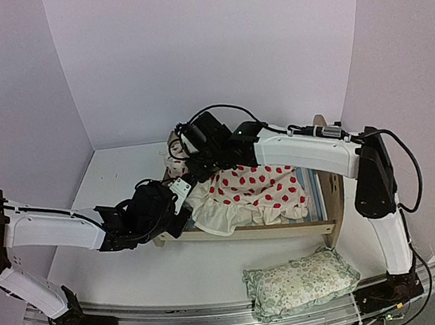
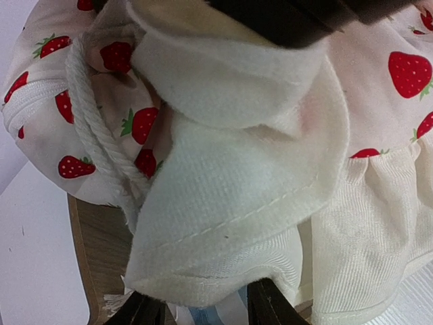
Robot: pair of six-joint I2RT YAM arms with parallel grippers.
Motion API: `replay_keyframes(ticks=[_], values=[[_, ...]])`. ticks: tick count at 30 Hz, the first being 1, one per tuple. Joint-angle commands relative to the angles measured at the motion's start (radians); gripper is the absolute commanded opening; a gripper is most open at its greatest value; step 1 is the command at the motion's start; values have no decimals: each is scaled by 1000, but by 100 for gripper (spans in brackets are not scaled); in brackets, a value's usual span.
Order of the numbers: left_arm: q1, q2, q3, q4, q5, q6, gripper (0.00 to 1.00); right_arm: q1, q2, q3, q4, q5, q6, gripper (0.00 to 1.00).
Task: Set up the pet bed
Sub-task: Cross the left ropes of the mattress at the bed frame base.
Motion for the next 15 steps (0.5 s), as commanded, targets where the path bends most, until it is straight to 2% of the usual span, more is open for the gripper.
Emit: replay_keyframes(ticks=[1,6,9,13,15], values=[[53,46,8,35,-100,-10,42,37,-113,-7,28,-56,15,0],[70,63,-6,40,-151,-27,40,37,-125,-25,32,-66,20,0],[71,60,12,-25,-191,-68,40,37,-132,-26,32,-53,6,0],[70,28,21,-148,-159,-131,51,31,-139,-29,31,-27,-1,0],[69,15,18,-177,-155,-145,52,27,-141,-32,31,-26,-1,0]])
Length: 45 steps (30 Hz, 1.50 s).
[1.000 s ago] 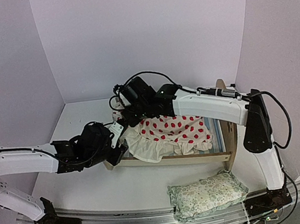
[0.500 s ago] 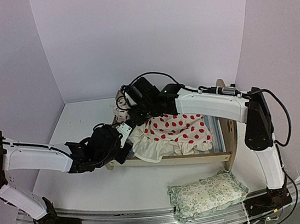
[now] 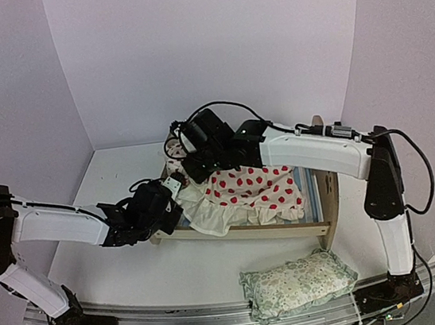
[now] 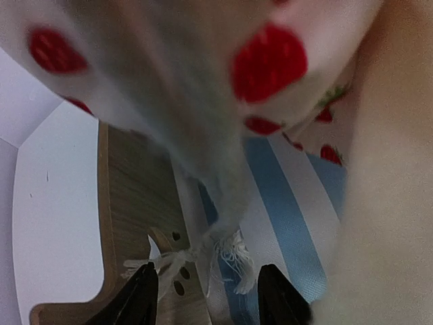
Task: Set up the pet bed
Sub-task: Cross the left ropes of the mattress at the bed frame base.
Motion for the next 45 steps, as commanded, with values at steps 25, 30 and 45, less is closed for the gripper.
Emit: replay_keyframes(ticks=[25,30,45], values=[[11,252,164,150,-179,15,0,-23,-147,-97,40,-51,21,0],[8,156,160,70,-180,-8,0,-30,-162,-112,44,-49,25,0],[-17,45,246,-308,-306,-139,0,-33,-124,-90,49,-81,58,0]])
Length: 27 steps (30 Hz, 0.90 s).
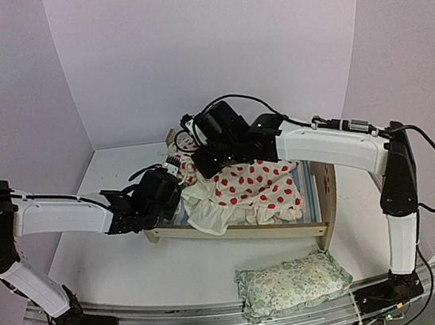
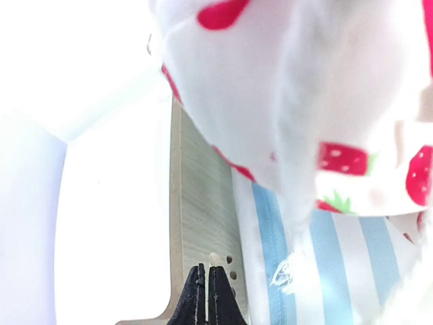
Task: Set up the pet bed
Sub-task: Cross the left ropes of the mattress at the bed frame base.
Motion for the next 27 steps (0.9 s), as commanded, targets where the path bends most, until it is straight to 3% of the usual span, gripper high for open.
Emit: replay_keyframes(ticks=[1,4,7,14,18,21,24,26,27], values=[[-13,32,126,-237,-132,-130,0,-3,-14,20,25,-17,24,0],[-29,54,145,-334,-183,-209,0,-3,6,29,25,-32,35,0],[-39,-1,126,-340,-129,-252,0,-3,28,46,24,-49,41,0],[-46,-161,110,-455,150,-361,0,-4,52,46,24,-98,43,0],[-50,-214,68,-569,214,-530,1,-4,68,24,24,-198,48,0],[-50,-265,-11,-553,300,-592,4,-4,65,-2,25,-209,55,0],[-52,-292,-102,-504,361,-624,14,-4,66,-12,25,-206,65,0],[-51,-308,-133,-485,383,-643,29,-3,71,-12,24,-213,71,0],[-53,-328,-141,-478,388,-646,44,-3,72,-12,24,-214,74,0]])
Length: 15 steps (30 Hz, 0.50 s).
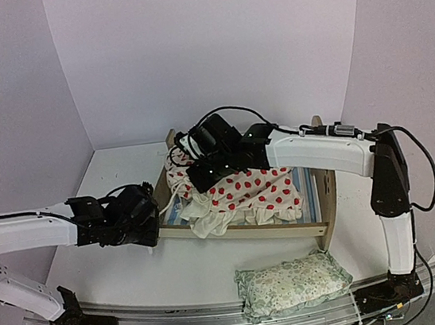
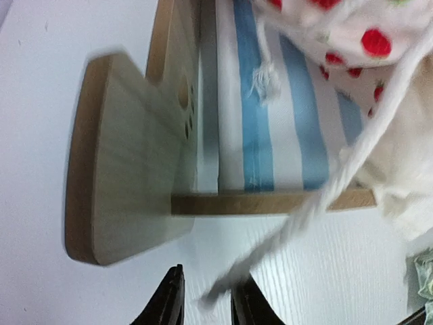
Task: Set up the pet bed
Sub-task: Cross the left ropes of the mattress at the bed frame base.
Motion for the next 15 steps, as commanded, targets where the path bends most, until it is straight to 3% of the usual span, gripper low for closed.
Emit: replay_keyframes(ticks=[1,3,6,11,15], values=[[-7,-77,-50,28,89,-79,59,-4,13,-4,23,-32,27,0],[-8,-138,-52,55,88,-46,74,-4,14,-5,21,-32,29,0],[-8,-220,-43,113,46,43,79,-4,13,-7,20,-26,32,0],[-8,-260,-86,347,20,361,62,-4,8,-15,19,-19,29,0],[-8,-213,-123,503,18,570,60,-4,5,-24,18,-16,26,0]])
